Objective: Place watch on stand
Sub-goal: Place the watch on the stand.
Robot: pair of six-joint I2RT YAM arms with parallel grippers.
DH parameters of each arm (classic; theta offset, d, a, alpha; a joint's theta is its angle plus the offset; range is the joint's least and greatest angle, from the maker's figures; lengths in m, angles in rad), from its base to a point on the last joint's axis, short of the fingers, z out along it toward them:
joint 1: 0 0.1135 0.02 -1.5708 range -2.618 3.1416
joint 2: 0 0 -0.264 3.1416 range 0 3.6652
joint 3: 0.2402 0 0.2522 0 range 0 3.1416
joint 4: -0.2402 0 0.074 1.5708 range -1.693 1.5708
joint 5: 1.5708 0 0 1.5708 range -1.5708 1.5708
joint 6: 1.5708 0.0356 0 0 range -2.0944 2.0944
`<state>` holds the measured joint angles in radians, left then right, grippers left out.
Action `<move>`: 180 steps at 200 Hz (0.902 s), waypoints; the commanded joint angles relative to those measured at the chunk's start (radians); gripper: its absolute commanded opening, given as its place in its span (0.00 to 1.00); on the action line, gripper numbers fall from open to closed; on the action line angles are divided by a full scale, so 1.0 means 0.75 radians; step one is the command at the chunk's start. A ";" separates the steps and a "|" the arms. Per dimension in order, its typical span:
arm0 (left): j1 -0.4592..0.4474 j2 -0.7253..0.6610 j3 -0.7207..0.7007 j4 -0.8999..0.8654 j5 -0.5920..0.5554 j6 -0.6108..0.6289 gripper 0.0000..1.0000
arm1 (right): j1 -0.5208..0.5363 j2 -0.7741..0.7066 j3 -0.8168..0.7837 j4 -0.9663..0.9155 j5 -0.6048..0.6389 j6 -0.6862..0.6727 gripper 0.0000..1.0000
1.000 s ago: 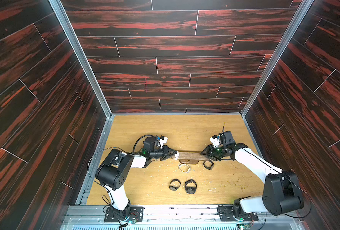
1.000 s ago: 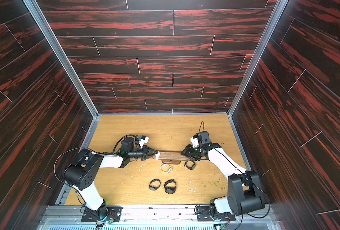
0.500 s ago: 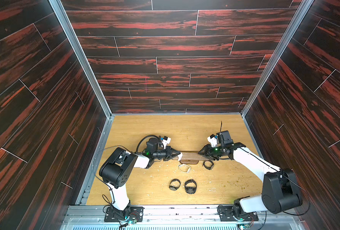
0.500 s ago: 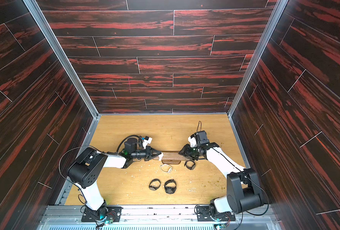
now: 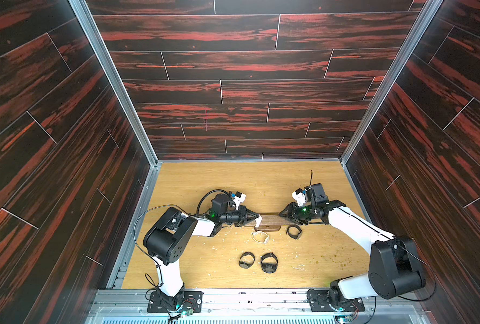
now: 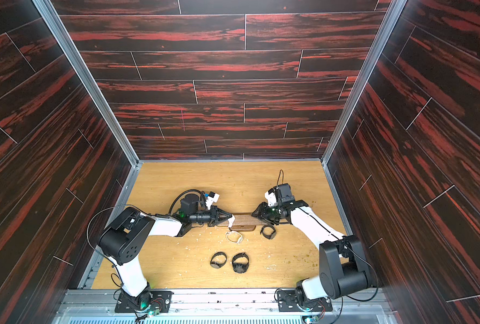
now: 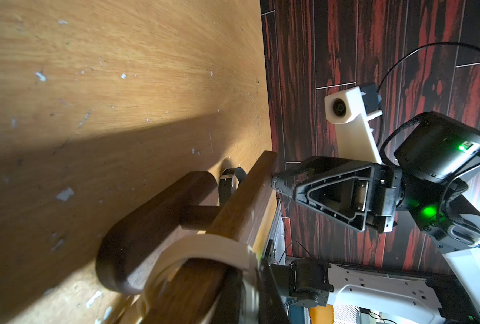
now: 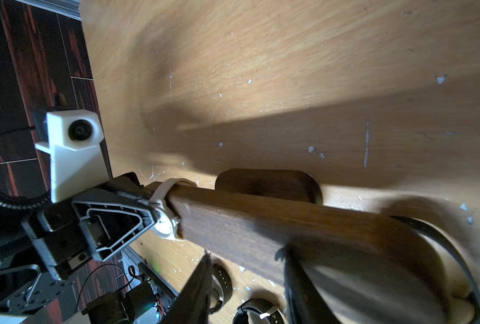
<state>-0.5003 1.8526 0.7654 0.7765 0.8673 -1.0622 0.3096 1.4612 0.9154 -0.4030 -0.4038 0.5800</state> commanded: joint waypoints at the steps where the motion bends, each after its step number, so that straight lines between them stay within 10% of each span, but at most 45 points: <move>1: -0.024 0.021 0.043 -0.026 -0.029 0.025 0.02 | 0.013 0.048 -0.008 -0.054 0.045 -0.005 0.44; 180: -0.061 -0.051 0.148 -0.376 -0.097 0.196 0.15 | 0.015 0.048 0.002 -0.078 0.041 -0.023 0.44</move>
<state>-0.5373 1.8736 0.8429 0.6819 0.8215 -1.0260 0.3145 1.4700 0.9157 -0.4030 -0.4038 0.5739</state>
